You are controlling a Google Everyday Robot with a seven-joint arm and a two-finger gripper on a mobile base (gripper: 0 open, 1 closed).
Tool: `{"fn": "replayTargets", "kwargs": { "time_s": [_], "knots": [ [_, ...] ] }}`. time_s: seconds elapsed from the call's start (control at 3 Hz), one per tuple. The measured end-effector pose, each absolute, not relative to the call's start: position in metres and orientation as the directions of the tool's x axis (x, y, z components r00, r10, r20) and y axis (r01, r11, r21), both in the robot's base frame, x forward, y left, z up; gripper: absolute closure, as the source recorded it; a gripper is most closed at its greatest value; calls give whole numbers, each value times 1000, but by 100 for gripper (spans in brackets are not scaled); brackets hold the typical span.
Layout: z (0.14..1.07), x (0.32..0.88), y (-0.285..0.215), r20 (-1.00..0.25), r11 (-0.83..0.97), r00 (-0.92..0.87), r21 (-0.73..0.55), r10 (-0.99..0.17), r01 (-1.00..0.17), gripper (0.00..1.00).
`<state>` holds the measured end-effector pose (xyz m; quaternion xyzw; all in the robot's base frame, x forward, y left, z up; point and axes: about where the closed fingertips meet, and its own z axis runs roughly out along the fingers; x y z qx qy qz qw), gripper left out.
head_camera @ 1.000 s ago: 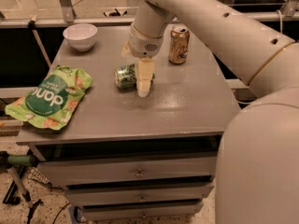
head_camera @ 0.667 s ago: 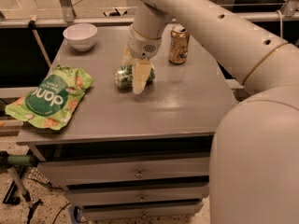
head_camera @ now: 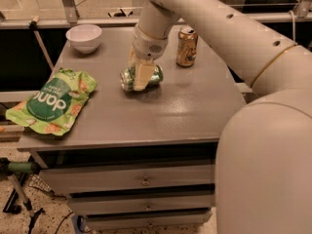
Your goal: Pick green can
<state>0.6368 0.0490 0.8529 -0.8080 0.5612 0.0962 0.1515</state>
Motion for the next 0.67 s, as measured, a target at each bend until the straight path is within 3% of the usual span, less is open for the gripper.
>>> {"fn": "replayTargets", "kwargs": {
  "time_s": [0.33,0.67],
  "knots": [
    [871,640,42,-351,-309,349,-166,-869,-936,100],
    [895,643,32,-355,-285,342,-202,-870,-937,100]
  ]
}}
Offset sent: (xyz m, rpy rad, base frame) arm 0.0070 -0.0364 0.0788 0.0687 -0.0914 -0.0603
